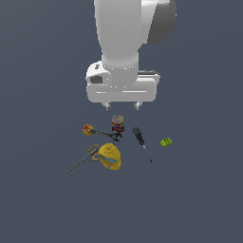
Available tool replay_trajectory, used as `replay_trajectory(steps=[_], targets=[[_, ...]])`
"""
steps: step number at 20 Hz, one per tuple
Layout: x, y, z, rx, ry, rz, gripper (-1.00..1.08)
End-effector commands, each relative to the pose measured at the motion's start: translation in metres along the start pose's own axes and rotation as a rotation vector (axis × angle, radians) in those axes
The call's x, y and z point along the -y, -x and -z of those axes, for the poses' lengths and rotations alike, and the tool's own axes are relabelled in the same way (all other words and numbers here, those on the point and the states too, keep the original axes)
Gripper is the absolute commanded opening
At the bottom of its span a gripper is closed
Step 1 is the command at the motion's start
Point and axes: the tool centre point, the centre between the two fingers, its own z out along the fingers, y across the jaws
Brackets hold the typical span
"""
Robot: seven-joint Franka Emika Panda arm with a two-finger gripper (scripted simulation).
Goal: Pick up a designated object from a clutter of objects.
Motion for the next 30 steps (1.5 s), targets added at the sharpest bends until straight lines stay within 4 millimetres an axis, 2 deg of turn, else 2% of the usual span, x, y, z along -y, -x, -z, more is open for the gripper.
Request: replay_trajectory(steps=[1,4,8,11,20,30], targets=[[0.000,0.000,0.000,0.000,0.000,0.000,1.00],[0.006,0.000,-0.001,0.000,0.000,0.013,1.00],[0.027,0.001,-0.002,-0.001,-0.001,0.066,1.00],[0.035,0.002,-0.001,-0.002,-0.001,0.090,1.00],[0.031,0.001,-0.008,-0.002,-0.003,0.043,1.00],[0.015,-0.001,-0.038,-0.002,-0.011,-0.155,1.00]])
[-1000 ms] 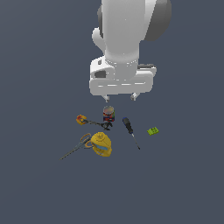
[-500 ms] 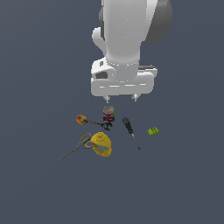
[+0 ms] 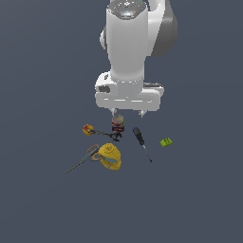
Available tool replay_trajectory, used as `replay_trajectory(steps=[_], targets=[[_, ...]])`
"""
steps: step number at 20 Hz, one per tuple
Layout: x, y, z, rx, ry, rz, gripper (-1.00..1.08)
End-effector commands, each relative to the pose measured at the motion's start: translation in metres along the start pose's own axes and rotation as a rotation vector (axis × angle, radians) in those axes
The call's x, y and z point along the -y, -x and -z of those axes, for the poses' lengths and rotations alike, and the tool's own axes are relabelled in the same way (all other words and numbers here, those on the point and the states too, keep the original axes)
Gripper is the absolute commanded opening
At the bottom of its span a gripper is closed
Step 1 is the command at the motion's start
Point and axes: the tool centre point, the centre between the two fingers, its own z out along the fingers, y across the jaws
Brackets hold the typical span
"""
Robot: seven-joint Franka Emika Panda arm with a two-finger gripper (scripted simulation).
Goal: Pick up a designated object from a clutter of objects.
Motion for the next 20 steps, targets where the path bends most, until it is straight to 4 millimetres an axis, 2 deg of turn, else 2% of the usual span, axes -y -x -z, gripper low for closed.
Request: replay_trajectory(steps=[1,20], targets=[[-0.005,-0.001,-0.010,0.000,-0.002,-0.067,1.00],[-0.057,0.005,-0.097,-0.005,-0.006,-0.670,1.00]])
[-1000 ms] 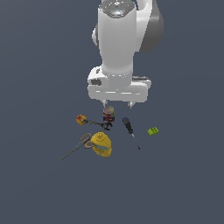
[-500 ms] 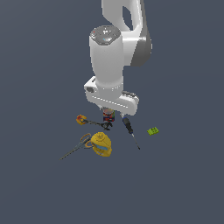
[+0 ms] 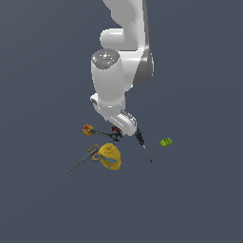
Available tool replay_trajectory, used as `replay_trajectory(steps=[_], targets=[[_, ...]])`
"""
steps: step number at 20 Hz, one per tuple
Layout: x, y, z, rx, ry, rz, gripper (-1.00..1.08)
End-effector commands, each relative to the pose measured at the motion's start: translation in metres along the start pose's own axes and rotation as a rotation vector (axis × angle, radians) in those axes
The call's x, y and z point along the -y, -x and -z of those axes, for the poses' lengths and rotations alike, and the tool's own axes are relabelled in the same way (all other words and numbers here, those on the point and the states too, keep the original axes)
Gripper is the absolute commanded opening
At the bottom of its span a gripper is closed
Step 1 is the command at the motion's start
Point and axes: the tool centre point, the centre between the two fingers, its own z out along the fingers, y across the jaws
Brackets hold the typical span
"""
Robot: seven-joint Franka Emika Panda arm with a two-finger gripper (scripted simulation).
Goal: Pick up a designated object from a clutter of objects.
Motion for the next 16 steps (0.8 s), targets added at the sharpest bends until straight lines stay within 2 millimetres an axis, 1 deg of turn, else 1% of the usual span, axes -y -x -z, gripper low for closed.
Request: replay_trajectory(steps=[1,16], targets=[[-0.007,-0.003,-0.011,-0.002,0.001,-0.082,1.00],[-0.056,-0.012,-0.072,-0.025,0.010,-0.560,1.00]])
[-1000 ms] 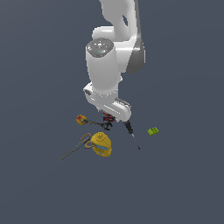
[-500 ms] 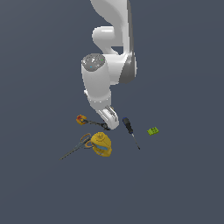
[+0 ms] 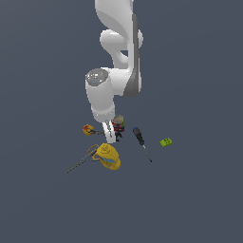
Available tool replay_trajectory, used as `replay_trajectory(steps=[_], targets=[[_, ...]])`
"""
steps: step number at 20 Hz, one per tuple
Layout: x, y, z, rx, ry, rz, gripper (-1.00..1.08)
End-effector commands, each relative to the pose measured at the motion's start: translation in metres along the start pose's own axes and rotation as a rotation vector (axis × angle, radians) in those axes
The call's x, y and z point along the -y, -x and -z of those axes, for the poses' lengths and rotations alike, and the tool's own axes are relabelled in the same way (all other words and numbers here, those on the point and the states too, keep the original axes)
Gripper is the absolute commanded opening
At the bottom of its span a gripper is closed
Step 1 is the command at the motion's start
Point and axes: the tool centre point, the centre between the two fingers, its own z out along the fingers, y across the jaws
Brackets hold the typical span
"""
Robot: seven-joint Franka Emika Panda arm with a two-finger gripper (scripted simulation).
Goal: Pick up a designated object from a clutter of objects.
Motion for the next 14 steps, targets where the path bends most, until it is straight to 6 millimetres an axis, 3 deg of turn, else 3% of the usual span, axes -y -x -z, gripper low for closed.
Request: replay_trajectory(steps=[1,14], targets=[[-0.008,-0.005,-0.011,-0.005,0.004,-0.079,1.00],[-0.031,-0.018,-0.036,-0.024,0.007,-0.301,1.00]])
